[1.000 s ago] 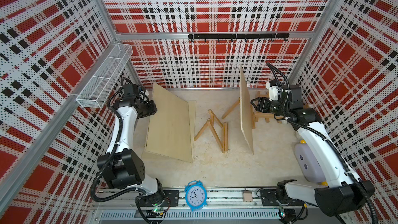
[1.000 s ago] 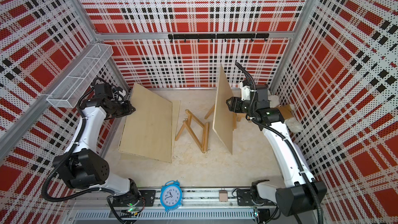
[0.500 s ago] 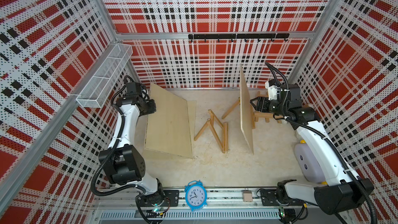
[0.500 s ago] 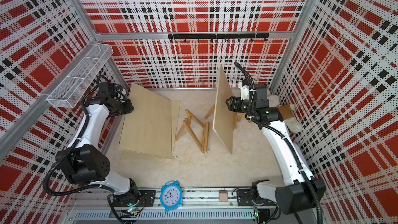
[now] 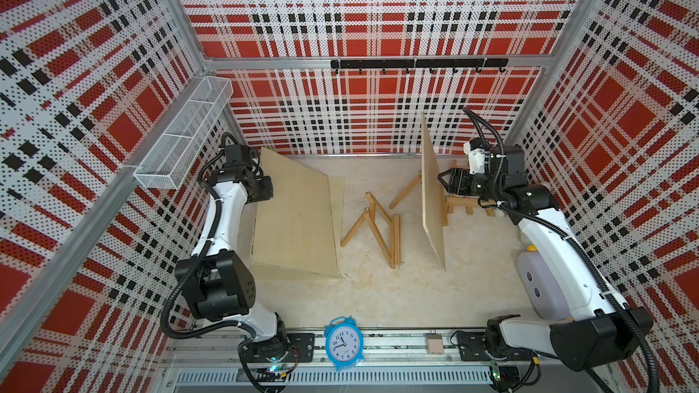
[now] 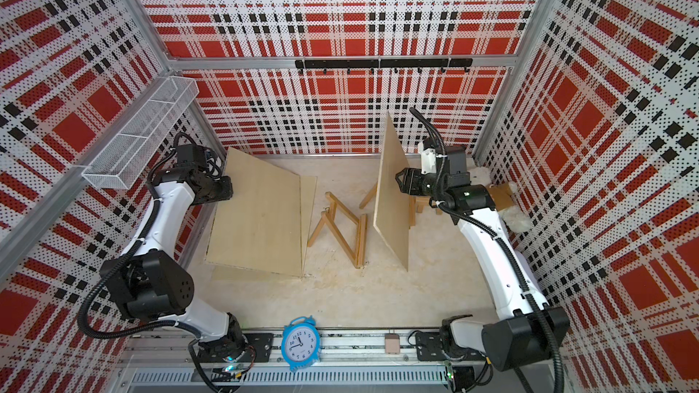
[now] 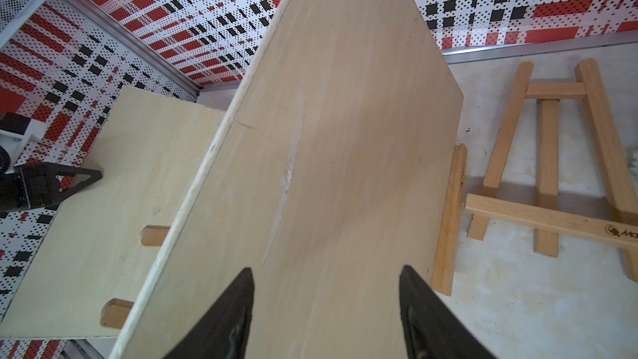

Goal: Disassemble the easel
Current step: Place the drawing board on the drawing board.

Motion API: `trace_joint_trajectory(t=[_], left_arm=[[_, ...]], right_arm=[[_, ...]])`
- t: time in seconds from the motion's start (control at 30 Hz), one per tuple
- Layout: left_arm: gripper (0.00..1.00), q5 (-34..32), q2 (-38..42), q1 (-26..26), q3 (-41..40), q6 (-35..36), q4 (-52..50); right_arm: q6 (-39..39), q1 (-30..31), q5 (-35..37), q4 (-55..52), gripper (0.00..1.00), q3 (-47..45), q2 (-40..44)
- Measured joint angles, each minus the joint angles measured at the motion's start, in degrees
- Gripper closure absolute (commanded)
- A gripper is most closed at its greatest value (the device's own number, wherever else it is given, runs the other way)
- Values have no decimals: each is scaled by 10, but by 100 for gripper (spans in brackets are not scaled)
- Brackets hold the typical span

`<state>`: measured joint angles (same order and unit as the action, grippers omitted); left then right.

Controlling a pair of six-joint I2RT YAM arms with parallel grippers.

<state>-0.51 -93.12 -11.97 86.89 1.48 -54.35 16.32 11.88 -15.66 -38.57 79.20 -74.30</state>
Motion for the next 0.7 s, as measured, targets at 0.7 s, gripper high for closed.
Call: trace_joint_trajectory(t=[0.7], left_arm=[[85, -275, -86, -15, -81, 51, -82]], right_arm=[[-4, 0, 7, -2, 33, 0, 1]])
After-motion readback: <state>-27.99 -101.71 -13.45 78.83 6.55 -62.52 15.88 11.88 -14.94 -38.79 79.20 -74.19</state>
